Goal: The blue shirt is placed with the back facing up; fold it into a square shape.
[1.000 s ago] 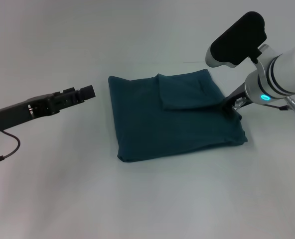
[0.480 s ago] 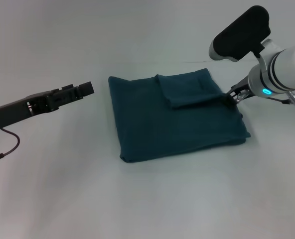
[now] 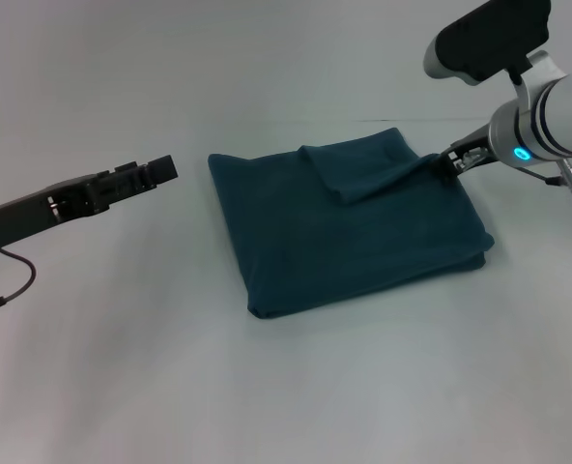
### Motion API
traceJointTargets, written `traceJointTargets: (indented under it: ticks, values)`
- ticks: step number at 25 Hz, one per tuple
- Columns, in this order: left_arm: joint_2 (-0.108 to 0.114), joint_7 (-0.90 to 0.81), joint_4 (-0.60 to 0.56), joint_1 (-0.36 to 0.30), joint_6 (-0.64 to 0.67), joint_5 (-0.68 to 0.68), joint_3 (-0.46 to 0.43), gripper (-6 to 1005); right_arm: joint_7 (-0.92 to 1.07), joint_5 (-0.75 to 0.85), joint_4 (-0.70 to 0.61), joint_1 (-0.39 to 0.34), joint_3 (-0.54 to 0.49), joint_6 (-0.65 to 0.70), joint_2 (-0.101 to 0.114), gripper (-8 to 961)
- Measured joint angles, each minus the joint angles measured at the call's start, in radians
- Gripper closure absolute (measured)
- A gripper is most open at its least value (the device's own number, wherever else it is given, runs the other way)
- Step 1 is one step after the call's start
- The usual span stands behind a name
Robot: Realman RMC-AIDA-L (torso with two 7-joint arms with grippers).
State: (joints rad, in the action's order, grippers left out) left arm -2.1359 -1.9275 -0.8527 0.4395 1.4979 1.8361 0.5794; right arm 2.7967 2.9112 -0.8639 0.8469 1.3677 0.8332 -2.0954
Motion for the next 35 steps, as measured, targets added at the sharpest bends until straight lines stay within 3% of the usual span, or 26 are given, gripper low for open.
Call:
traceJointTargets:
  ticks: [14,26,35]
  values:
    - [0.001,0.004,0.001,-0.005,0.002,-0.003,-0.025,50,-0.093,-0.167,-0.006,-0.015,-0.011,0.054,0.002,604]
    - [0.009,0.006,0.029,-0.005,0.008,-0.036,-0.027,49,-0.156,-0.127,-0.005,0.005,0.108,0.01,-0.002,604]
    - [0.008,0.006,0.031,-0.007,0.01,-0.038,-0.044,50,-0.152,-0.132,-0.24,-0.111,0.108,0.053,-0.001,605]
